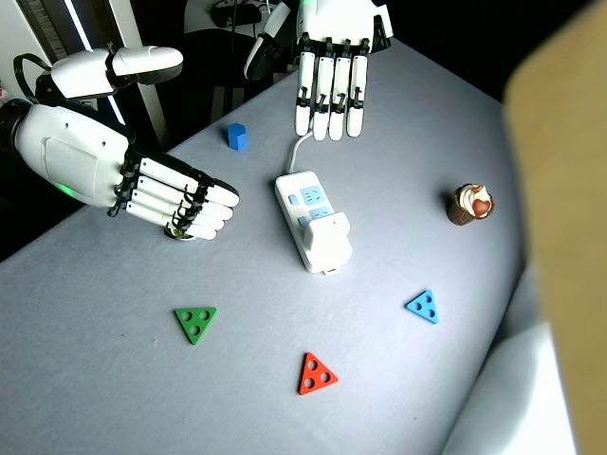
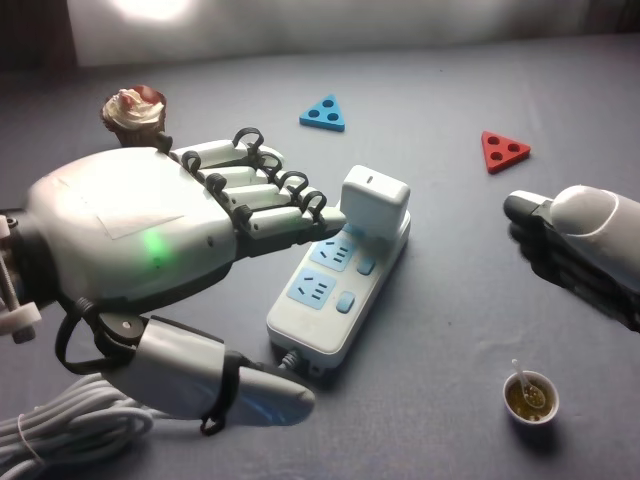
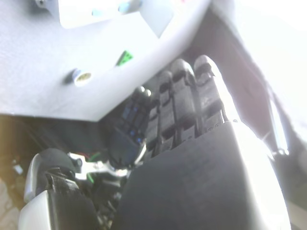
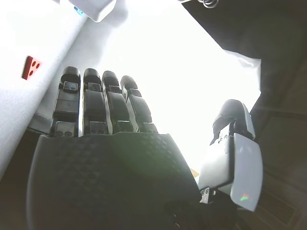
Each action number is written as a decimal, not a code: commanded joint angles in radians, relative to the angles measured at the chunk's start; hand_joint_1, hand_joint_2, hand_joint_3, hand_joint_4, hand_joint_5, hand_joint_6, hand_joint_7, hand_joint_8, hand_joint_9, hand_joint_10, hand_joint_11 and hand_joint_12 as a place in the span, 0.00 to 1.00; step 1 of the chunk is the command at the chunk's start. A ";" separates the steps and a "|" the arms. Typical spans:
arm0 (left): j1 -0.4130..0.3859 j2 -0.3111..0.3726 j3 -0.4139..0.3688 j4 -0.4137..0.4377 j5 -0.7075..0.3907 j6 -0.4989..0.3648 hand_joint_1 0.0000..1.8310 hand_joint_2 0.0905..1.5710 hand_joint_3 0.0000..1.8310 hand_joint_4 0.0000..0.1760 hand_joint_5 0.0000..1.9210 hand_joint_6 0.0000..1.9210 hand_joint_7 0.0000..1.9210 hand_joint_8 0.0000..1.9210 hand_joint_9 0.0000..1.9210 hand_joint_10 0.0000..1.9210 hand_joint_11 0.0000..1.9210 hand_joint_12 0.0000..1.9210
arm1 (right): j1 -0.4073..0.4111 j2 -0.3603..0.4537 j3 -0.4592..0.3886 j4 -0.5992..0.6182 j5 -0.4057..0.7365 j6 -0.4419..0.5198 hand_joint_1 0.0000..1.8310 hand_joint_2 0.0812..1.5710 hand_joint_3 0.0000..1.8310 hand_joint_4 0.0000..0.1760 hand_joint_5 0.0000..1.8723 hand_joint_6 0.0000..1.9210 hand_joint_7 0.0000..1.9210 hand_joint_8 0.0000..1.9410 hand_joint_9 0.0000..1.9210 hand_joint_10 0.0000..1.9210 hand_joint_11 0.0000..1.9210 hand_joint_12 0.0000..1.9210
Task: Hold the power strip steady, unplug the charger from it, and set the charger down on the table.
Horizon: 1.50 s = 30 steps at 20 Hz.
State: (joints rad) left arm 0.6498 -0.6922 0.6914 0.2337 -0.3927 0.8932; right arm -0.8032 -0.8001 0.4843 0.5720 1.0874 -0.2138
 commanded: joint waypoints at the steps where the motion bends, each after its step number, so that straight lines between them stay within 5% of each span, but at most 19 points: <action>1: -0.014 -0.006 0.001 -0.007 -0.081 -0.001 0.00 0.57 0.01 0.00 0.08 0.00 0.08 0.00 0.08 0.00 0.00 0.10 | 0.002 0.005 0.000 -0.043 0.107 0.010 0.00 0.56 0.01 0.00 0.08 0.00 0.07 0.01 0.06 0.01 0.02 0.10; 12: -0.087 -0.083 0.031 -0.028 0.206 0.000 0.00 0.53 0.00 0.00 0.06 0.00 0.06 0.00 0.05 0.00 0.00 0.08 | 0.002 0.005 0.000 -0.043 0.107 0.010 0.00 0.61 0.01 0.00 0.06 0.00 0.06 0.00 0.05 0.00 0.01 0.08; 17: -0.102 -0.139 0.073 -0.036 0.291 0.000 0.00 0.55 0.00 0.00 0.06 0.00 0.05 0.00 0.05 0.00 0.01 0.08 | 0.004 0.005 0.002 -0.047 0.111 0.010 0.27 0.65 0.00 0.00 0.06 0.00 0.06 0.00 0.07 0.00 0.04 0.09; 20: -0.102 -0.180 0.096 -0.036 0.324 0.000 0.00 0.55 0.00 0.00 0.06 0.00 0.05 0.00 0.05 0.00 0.01 0.08 | 0.006 0.005 0.007 -0.048 0.118 0.008 0.29 0.65 0.00 0.00 0.06 0.00 0.06 0.00 0.06 0.00 0.04 0.09; 23: -0.098 -0.218 0.124 -0.036 0.330 0.001 0.00 0.55 0.00 0.00 0.05 0.00 0.05 0.00 0.04 0.00 0.01 0.08 | 0.018 0.005 0.015 -0.019 0.118 -0.035 0.54 0.64 0.00 0.00 0.04 0.00 0.04 0.00 0.04 0.00 0.01 0.08; 26: -0.091 -0.241 0.143 -0.044 0.330 0.001 0.00 0.55 0.00 0.00 0.05 0.00 0.05 0.00 0.05 0.00 0.01 0.08 | 0.047 0.002 0.027 0.044 0.107 -0.057 0.64 0.63 0.00 0.00 0.05 0.00 0.05 0.00 0.06 0.00 0.03 0.12; 30: -0.080 -0.266 0.167 -0.071 0.328 0.001 0.00 0.56 0.00 0.00 0.07 0.00 0.06 0.00 0.06 0.01 0.03 0.08 | 0.089 -0.042 0.089 0.089 0.063 -0.085 0.63 0.65 0.00 0.00 0.07 0.00 0.05 0.00 0.06 0.00 0.01 0.19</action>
State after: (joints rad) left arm 0.5747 -0.9558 0.8600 0.1669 0.0257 0.8940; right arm -0.7212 -0.8524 0.5774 0.7055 1.0641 -0.3092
